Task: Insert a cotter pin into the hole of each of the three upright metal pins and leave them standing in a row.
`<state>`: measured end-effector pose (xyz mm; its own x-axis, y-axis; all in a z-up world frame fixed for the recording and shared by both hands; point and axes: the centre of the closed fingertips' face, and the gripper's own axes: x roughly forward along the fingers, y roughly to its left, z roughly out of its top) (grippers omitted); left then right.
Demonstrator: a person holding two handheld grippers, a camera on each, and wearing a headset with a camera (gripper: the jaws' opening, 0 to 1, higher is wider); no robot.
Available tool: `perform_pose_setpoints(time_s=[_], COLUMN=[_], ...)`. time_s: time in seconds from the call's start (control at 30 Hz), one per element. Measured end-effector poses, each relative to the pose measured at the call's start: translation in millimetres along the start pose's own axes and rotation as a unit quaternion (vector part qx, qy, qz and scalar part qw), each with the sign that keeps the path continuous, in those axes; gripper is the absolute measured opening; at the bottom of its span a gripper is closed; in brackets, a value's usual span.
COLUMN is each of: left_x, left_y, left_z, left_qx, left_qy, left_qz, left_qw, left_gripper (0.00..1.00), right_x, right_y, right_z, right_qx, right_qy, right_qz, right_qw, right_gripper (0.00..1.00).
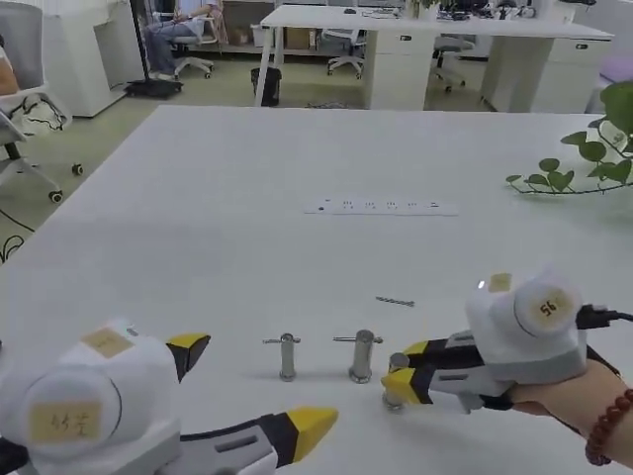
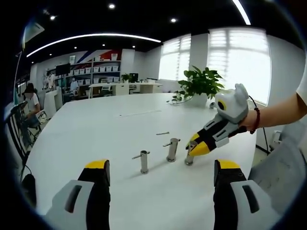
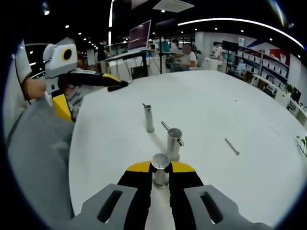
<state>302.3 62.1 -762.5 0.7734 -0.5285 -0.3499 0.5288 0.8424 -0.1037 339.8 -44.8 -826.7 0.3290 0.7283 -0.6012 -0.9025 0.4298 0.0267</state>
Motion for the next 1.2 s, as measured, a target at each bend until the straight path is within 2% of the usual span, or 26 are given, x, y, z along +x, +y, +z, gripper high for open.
perform_pose_setpoints(time_s=[0.4, 0.77, 0.97, 1.03, 1.1, 1.2], left_x=[-4.0, -4.0, -3.6, -3.6, -3.5, -3.6], left_y=[-2.4, -2.8, -3.2, -3.6, -4.4, -4.0], left_z=[-5.0, -6.1, -8.2, -8.4, -8.5, -8.3], left_qx=[0.001, 0.003, 0.004, 0.004, 0.005, 0.007], left_qy=[0.003, 0.003, 0.006, 0.006, 0.006, 0.007], left_qz=[-0.002, -0.002, -0.003, -0.003, -0.003, -0.002], left_qw=[1.0, 1.0, 1.0, 1.0, 1.0, 1.0], left_gripper=[0.9, 0.89, 0.89, 0.89, 0.89, 0.9], right_x=[4.6, 5.1, 6.0, 7.3, 9.5, 7.8], right_y=[18.9, 20.6, 19.9, 20.3, 21.5, 21.8], right_z=[-0.1, 0.5, 0.6, -0.7, -5.2, -1.7], right_qx=[-0.008, 0.001, 0.008, 0.013, 0.031, 0.041], right_qy=[-0.008, -0.02, -0.024, -0.022, -0.017, -0.04], right_qz=[0.005, -0.04, -0.048, -0.05, -0.05, -0.054], right_qw=[0.9999, 0.999, 0.9985, 0.9984, 0.9981, 0.9969], right_gripper=[0.13, 0.14, 0.15, 0.16, 0.23, 0.26])
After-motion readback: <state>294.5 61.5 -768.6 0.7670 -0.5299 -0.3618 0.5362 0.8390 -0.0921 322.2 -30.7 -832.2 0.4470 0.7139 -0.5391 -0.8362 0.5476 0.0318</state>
